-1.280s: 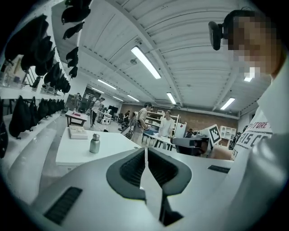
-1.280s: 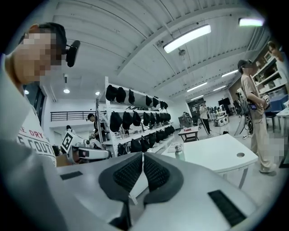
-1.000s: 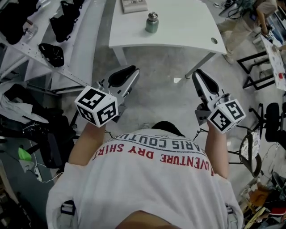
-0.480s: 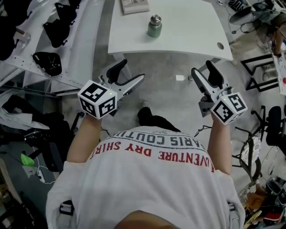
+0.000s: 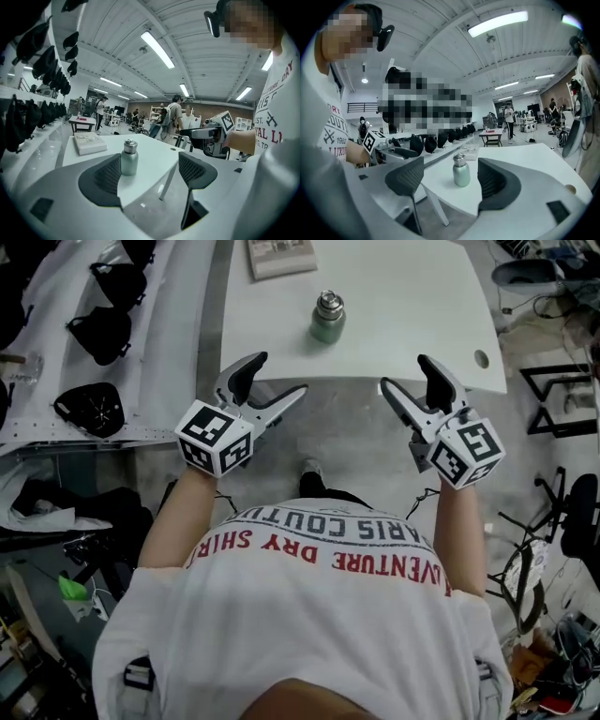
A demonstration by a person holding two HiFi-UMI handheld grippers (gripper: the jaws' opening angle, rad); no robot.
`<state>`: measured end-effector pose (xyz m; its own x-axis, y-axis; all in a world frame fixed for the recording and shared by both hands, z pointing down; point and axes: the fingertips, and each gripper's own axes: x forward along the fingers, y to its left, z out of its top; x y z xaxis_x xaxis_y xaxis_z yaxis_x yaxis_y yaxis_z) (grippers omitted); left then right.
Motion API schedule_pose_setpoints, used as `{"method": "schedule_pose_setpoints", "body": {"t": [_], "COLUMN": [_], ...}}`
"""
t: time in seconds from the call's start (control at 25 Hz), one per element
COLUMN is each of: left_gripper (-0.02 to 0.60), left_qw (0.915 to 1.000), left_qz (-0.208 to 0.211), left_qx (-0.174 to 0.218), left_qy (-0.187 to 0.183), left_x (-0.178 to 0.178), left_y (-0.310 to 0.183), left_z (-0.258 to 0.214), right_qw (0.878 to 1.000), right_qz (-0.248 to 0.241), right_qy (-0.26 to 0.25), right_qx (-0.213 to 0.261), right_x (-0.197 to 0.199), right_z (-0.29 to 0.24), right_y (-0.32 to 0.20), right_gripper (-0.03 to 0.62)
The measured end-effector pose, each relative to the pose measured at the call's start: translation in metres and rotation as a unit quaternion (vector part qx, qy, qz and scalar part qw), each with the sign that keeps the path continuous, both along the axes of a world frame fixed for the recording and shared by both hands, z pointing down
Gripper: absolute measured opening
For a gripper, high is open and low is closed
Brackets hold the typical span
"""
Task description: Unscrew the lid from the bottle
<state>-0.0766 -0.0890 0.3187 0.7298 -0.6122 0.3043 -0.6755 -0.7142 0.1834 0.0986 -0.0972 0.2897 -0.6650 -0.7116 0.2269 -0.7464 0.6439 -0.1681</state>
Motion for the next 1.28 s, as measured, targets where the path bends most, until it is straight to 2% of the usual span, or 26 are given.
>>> {"method": "schedule_pose_setpoints", "body": {"t": [0.32, 0.44, 0.8, 1.16, 1.28], "left_gripper": [0.379, 0.382, 0.387, 0.387, 0.387], "left_qw": [0.9984, 0.9971, 0.9937, 0.9864, 0.9857], "left_qz": [0.011, 0.029, 0.070, 0.123, 0.131], "left_qx": [-0.033, -0.028, -0.011, -0.004, 0.001], "left_qy": [-0.045, -0.065, -0.087, -0.109, -0.105], "left_x": [0.019, 0.028, 0.050, 0.070, 0.076], "left_y": [-0.066, -0.080, -0.115, -0.141, -0.146], "left_z": [0.054, 0.071, 0.108, 0.132, 0.131], "right_qw": [0.998, 0.997, 0.995, 0.995, 0.995], "right_qz": [-0.042, -0.055, -0.085, -0.080, -0.079], "right_qy": [0.042, 0.047, 0.056, 0.052, 0.051], "right_qx": [-0.008, -0.010, -0.010, -0.013, -0.014], "right_x": [-0.021, -0.032, -0.062, -0.074, -0.080], "right_z": [0.038, 0.046, 0.066, 0.078, 0.082], "right_y": [-0.063, -0.080, -0.104, -0.120, -0.128], "right_gripper": [0.336, 0.336, 0.336, 0.336, 0.336]}}
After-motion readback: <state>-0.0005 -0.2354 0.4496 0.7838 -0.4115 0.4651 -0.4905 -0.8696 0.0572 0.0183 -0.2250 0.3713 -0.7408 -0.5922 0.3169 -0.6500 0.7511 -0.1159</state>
